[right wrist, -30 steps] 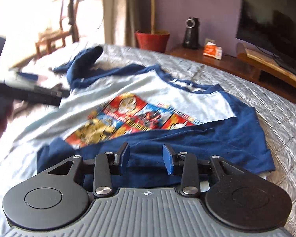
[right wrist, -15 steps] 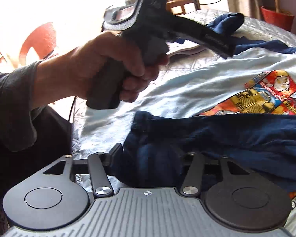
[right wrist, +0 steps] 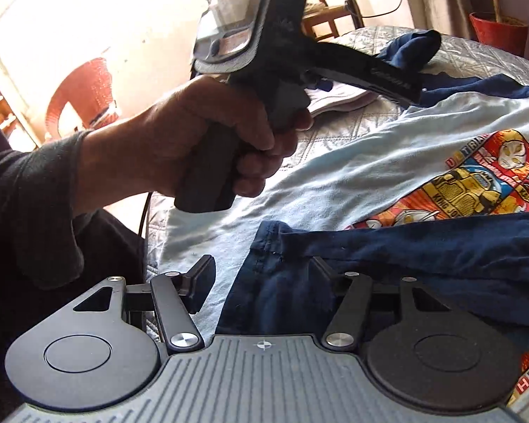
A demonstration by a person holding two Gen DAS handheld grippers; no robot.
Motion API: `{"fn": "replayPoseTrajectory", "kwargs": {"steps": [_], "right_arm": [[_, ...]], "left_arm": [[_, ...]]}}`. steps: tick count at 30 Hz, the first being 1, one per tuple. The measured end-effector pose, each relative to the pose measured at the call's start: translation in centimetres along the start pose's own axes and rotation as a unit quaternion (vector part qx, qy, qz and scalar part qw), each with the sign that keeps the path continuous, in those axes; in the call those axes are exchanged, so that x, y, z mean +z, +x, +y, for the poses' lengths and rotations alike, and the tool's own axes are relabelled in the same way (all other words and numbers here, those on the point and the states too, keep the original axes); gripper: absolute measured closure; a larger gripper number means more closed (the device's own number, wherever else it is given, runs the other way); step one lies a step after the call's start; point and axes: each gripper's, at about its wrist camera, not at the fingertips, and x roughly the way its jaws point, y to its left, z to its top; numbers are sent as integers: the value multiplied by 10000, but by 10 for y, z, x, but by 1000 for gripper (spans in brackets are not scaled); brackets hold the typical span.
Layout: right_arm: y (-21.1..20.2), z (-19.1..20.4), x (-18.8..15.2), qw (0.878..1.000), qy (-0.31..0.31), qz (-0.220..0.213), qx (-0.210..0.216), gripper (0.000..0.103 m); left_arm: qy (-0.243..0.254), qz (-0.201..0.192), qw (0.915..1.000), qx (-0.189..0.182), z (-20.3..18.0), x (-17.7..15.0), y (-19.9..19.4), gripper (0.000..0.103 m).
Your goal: Fold clothes
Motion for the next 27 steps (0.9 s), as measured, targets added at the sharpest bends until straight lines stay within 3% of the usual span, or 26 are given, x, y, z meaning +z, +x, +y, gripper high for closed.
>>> {"fn": "replayPoseTrajectory", "kwargs": {"steps": [1,3,5,6,8,11,14,15,18,22,25,27], "right_arm": [[-8,-8,0,9995,199,-151,-183,26],[-27,-37,-1,9898,876,-538,-991,25],[-55,-67,-11,9642,1787,-1182,-1561,25],[-71,-81,-20,9404,2384,-1605,-1818,26],[-103,-107,-39,8780,3475,-2391,-2262,31],[-130,-130,-70,8099,4319,-3123,-2449,35],[-133,-143,-90,7706,4844,-3116,-2729,35],[-132,-147,-93,7656,4925,-3110,-2730,39],[-132,-149,-95,7655,4939,-3122,-2695,36],[-124,-143,-77,7912,4610,-2787,-2896,26],[-119,-133,-62,8136,4308,-2498,-3001,25],[-115,-129,-58,8252,4112,-2323,-3099,25]], "left_arm": [[40,-23,10000,-81,-1,0,-2,8],[145,-108,9995,-253,-5,-1,-6,8],[328,-293,9979,-476,-10,-3,-13,8],[436,-340,9964,-650,-13,-4,-17,8],[666,-353,9915,-1062,-20,-8,-23,8],[1078,-387,9808,-1576,-32,-18,-34,8],[1515,-387,9640,-2152,-46,-32,-53,12],[1651,-459,9594,-2241,-51,-38,-63,12],[2008,-613,9515,-2247,-62,-55,-87,6],[2004,-348,9544,-2186,-72,-59,-90,5],[1753,-158,9613,-2120,-68,-55,-93,5],[1882,-141,9622,-1963,-70,-59,-99,5]]}}
